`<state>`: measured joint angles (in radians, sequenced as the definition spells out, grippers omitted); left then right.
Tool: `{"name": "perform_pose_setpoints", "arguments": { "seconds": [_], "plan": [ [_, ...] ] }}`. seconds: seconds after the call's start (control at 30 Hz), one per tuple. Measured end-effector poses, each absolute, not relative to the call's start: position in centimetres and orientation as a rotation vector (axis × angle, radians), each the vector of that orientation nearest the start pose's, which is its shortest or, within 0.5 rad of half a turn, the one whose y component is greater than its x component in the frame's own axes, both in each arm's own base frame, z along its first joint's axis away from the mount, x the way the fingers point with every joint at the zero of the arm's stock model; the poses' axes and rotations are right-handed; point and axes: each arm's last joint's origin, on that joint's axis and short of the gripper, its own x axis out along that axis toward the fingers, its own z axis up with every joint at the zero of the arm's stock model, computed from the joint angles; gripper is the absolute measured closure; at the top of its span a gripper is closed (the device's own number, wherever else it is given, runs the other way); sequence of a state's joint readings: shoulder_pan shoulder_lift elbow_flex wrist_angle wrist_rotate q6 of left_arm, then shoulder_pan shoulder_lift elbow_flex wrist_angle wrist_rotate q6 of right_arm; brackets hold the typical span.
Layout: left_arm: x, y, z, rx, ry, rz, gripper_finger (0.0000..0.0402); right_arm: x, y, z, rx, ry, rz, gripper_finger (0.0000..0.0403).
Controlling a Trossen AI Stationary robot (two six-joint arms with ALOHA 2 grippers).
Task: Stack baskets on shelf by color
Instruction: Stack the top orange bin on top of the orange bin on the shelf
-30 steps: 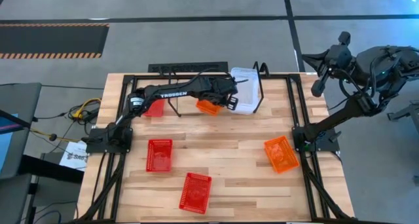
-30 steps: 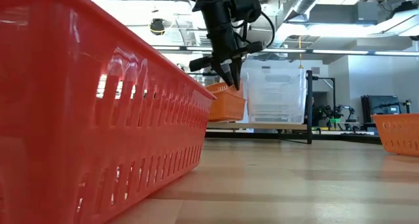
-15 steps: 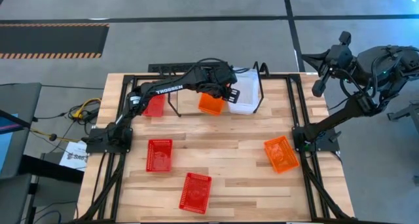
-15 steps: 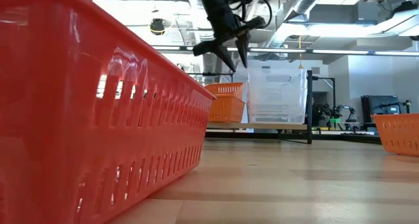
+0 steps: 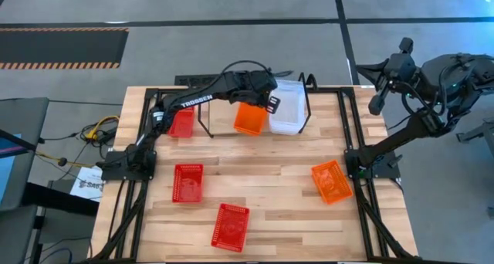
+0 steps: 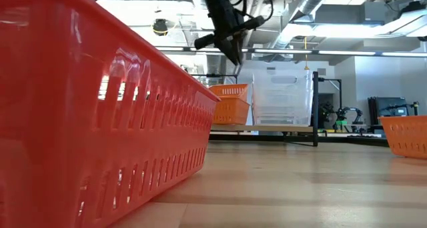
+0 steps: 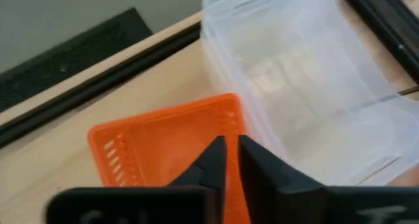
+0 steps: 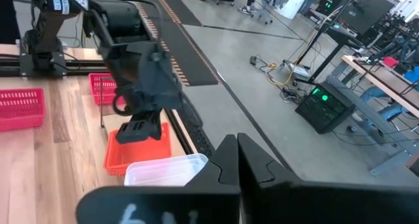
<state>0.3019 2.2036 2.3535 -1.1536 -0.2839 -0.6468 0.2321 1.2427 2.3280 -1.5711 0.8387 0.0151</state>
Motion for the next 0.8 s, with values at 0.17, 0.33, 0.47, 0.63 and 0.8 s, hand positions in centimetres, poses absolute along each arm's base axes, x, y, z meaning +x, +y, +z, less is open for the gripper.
{"name": "perform_pose_setpoints", "arguments": {
  "seconds": [0.17,0.33,0.47,0.63,0.8],
  "plan": [
    [43.3,15.5,32.3,-0.571,0.856,0.908,0.0399,7.6,-0.4,55.7,-0.234,0.418,-0.598,0.0397],
    [42.9,16.3,32.5,-0.572,0.851,0.920,0.0401,7.7,-0.4,55.7,-0.235,0.420,-0.598,0.0399],
    [42.8,16.6,32.4,-0.570,0.862,0.900,0.0401,7.6,-0.4,55.7,-0.234,0.419,-0.598,0.0400],
    [42.8,16.6,32.4,-0.562,0.869,0.889,0.0401,8.0,-0.3,55.7,-0.229,0.423,-0.600,0.0397],
    [42.9,16.8,32.1,-0.547,0.887,0.870,0.0401,8.4,-0.2,55.6,-0.234,0.431,-0.599,0.0400]
  ]
}}
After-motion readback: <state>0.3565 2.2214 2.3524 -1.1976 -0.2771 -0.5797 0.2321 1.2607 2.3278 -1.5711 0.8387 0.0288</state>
